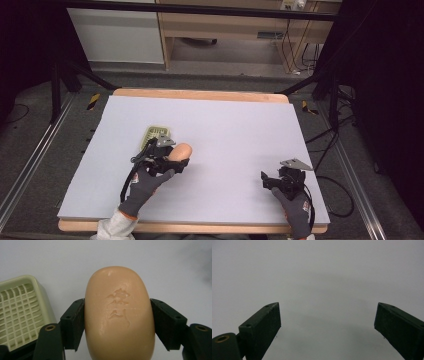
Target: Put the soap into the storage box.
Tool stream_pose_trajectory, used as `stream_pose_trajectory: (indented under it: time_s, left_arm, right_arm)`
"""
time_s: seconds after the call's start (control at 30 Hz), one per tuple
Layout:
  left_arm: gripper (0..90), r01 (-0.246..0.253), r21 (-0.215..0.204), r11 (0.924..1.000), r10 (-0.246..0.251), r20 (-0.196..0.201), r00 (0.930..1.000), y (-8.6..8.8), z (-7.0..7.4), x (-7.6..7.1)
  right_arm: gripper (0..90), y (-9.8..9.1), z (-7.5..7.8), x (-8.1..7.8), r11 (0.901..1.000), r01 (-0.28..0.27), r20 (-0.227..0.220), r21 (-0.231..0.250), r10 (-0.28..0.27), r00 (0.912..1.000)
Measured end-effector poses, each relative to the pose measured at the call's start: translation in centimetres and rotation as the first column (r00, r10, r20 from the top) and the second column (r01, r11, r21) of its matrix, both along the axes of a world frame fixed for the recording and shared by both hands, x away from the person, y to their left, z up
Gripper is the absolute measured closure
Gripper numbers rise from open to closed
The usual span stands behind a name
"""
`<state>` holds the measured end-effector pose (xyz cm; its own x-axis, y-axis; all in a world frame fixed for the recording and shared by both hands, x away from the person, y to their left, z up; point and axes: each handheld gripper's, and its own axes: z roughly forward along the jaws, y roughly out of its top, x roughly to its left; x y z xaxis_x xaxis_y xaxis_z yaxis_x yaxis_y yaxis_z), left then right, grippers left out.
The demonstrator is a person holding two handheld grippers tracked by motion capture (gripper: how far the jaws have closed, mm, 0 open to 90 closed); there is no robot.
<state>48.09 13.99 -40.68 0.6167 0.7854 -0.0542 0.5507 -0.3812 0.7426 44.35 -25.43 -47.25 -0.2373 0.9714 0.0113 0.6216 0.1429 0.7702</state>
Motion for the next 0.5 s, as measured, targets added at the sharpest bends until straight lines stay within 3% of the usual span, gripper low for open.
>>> stream_pose_trajectory:
  time_s: [0.5]
  left_arm:
    - [31.4, -0.031, -0.006, 0.9995, 0.031, 0.009, 0.9995, 1.2, 0.5, 0.4]
  right_arm:
    - [7.3, 0.0, 0.0, 0.0, 1.0, 0.001, 0.001, 0.0, -0.001, 1.0]
